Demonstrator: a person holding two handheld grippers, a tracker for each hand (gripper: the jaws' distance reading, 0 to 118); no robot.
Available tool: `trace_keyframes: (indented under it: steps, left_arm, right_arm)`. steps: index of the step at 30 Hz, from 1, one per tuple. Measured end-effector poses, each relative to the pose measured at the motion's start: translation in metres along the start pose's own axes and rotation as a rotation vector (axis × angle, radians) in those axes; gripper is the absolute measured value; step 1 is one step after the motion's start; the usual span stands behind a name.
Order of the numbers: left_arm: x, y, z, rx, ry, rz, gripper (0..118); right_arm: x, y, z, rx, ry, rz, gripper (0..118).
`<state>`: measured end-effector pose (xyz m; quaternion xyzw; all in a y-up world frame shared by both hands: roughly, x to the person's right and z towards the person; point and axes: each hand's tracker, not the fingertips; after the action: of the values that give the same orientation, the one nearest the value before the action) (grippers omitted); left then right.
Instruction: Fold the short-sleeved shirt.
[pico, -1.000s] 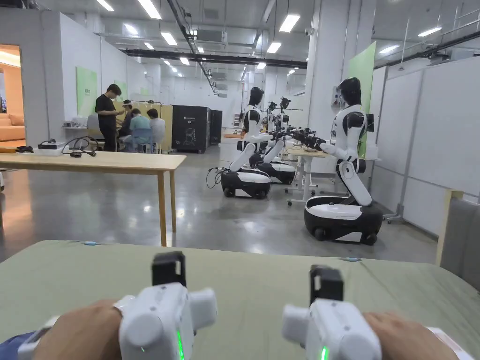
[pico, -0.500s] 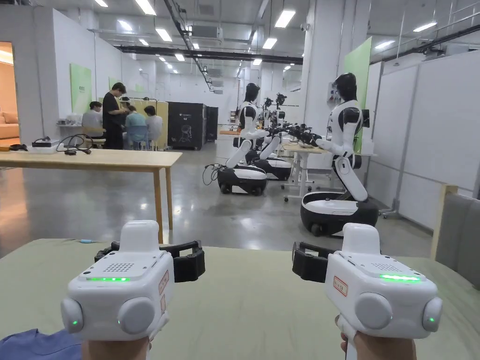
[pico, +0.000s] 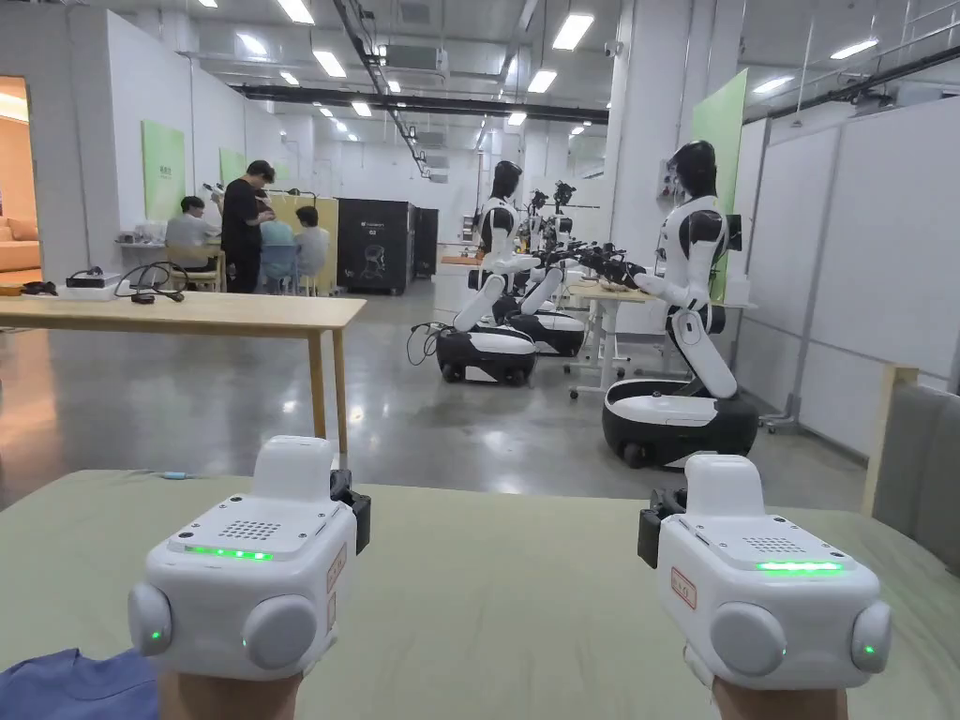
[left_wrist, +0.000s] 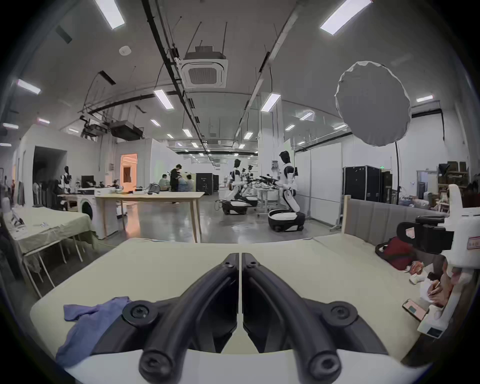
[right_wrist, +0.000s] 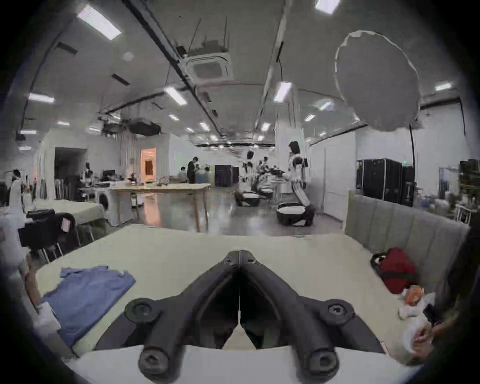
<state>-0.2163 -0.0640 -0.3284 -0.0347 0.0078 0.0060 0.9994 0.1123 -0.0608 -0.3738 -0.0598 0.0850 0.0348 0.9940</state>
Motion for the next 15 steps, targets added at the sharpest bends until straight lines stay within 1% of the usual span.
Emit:
trace_keyframes:
  steps: [1, 4, 9, 10, 12, 14, 15]
  left_arm:
    - [0.010, 0.002, -0.006, 0.000, 0.006, -0.001, 0]
    - [-0.015, -0.001, 0.005, -0.014, 0.054, 0.012, 0]
    - [-0.092, -0.014, 0.037, -0.054, 0.243, 0.005, 0]
    - [-0.110, -0.016, 0.044, -0.081, 0.293, 0.001, 0]
    - [-0.141, -0.022, 0.050, -0.146, 0.349, -0.014, 0]
    - [-0.170, -0.031, 0.049, -0.236, 0.383, -0.005, 0]
    - [-0.180, -0.036, 0.047, -0.280, 0.376, 0.010, 0]
  right_arm:
    - [-0.005, 0.000, -0.001, 0.001, 0.009, 0.006, 1]
    - [-0.035, -0.001, -0.009, 0.000, 0.055, 0.026, 1]
    - [-0.124, -0.007, -0.024, 0.002, 0.246, 0.031, 1]
    - [-0.144, -0.009, -0.026, -0.005, 0.296, 0.032, 1]
    - [-0.177, -0.015, -0.027, -0.014, 0.368, 0.044, 1]
    - [-0.203, -0.023, -0.028, -0.013, 0.417, 0.061, 1]
    - [-0.211, -0.027, -0.028, -0.021, 0.428, 0.060, 1]
